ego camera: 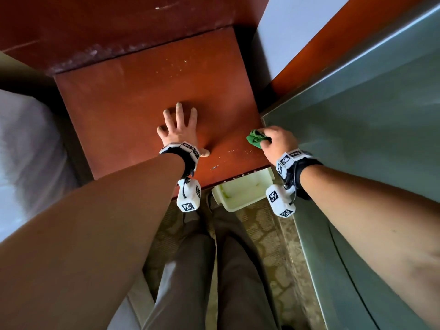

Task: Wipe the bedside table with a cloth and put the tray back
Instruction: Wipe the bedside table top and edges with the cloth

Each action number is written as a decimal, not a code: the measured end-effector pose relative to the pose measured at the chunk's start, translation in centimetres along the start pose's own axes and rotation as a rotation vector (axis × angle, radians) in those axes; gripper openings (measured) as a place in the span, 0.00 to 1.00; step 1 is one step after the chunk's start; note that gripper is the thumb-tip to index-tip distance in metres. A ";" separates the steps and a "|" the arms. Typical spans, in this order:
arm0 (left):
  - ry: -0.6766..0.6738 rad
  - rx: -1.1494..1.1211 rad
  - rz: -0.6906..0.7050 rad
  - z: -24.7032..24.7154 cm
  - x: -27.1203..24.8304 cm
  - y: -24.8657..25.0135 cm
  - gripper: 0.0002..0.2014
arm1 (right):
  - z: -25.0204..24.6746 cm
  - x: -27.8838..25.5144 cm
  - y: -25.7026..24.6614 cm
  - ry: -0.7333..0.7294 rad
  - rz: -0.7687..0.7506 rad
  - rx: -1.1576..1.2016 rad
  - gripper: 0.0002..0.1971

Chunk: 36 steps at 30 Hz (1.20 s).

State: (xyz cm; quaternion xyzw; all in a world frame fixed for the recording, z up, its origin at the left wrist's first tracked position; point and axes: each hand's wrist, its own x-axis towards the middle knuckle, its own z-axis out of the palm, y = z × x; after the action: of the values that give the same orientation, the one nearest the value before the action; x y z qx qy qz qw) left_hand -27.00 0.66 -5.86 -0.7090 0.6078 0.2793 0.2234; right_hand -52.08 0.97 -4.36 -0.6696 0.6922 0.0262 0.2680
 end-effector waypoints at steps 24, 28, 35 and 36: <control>-0.030 0.015 0.063 4.4 -5.4 -4.9 0.76 | 0.4 0.8 -5.0 -0.016 0.214 0.143 0.19; 0.034 0.056 0.056 5.3 -5.5 -4.4 0.78 | 2.2 -1.1 -5.6 -0.089 -0.008 0.045 0.17; 0.055 0.066 0.038 4.9 -5.8 -4.4 0.78 | 2.3 -2.2 -5.0 -0.290 -0.336 -0.064 0.19; 0.059 0.068 0.036 4.9 -5.8 -4.4 0.78 | 2.2 -1.8 -5.4 -0.269 -0.345 -0.046 0.19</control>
State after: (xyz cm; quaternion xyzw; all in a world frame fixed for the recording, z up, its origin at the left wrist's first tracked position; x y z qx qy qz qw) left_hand -23.86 8.85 -5.79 -0.6978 0.6358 0.2417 0.2244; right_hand -46.38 2.94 -3.77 -0.7746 0.5245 0.0847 0.3430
